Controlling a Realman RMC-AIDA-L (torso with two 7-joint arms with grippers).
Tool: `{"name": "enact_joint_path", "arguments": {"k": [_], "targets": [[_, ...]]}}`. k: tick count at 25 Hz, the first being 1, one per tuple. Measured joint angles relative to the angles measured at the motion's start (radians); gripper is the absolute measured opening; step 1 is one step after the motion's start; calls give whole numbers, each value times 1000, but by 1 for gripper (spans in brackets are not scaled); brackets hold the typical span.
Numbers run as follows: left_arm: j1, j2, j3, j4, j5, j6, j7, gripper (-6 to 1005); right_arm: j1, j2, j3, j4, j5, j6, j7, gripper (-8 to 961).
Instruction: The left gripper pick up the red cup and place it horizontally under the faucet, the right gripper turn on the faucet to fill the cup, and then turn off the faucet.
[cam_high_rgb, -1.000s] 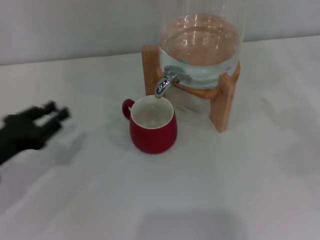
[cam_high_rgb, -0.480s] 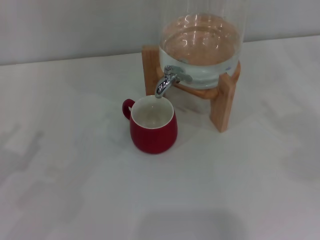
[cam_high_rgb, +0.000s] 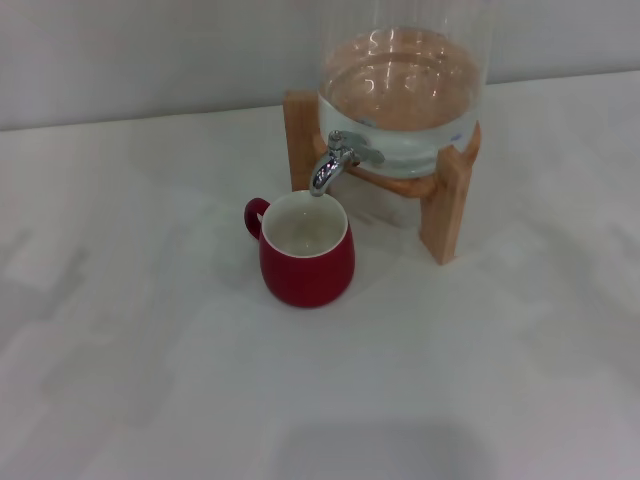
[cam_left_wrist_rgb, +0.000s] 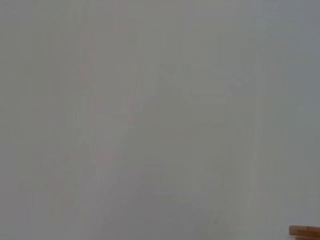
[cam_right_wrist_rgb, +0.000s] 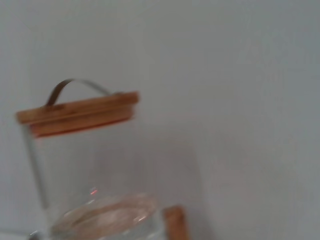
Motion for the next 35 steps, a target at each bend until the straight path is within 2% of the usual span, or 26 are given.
{"name": "enact_joint_path", "arguments": {"k": [3, 4, 5, 7, 8, 11, 16, 19, 23, 28, 35], "targets": [[-4, 1, -1, -1, -2, 3, 8, 880, 3, -1, -75, 10, -16, 10, 16, 719], [-6, 1, -2, -2, -8, 10, 15, 894, 7, -2, -131, 21, -21, 17, 26, 719], [-7, 1, -2, -2, -10, 12, 16, 894, 7, -2, -131, 21, -21, 17, 26, 719], [-8, 1, -7, -2, -14, 15, 17, 894, 17, -2, -218, 46, -19, 21, 43, 719], [-10, 1, -10, -3, -16, 15, 17, 894, 17, -2, -218, 46, -19, 21, 43, 719], [-17, 1, -19, -16, -23, 15, 17, 894, 32, 0, -312, 76, 9, 18, 64, 719], [-25, 1, -23, -32, -25, 16, 17, 894, 66, -1, -495, 196, 22, 1, 141, 719], [-26, 1, -24, -33, -24, 17, 17, 893, 66, -2, -635, 338, -22, -96, 201, 719], [-25, 1, -25, -33, -26, 17, 17, 893, 55, -2, -773, 458, -96, -268, 280, 719], [-26, 1, -26, -33, -26, 17, 17, 893, 64, -2, -868, 469, -140, -431, 332, 719], [-28, 1, -25, -35, -26, 13, 17, 893, 71, -2, -914, 458, -156, -529, 342, 719]]}}
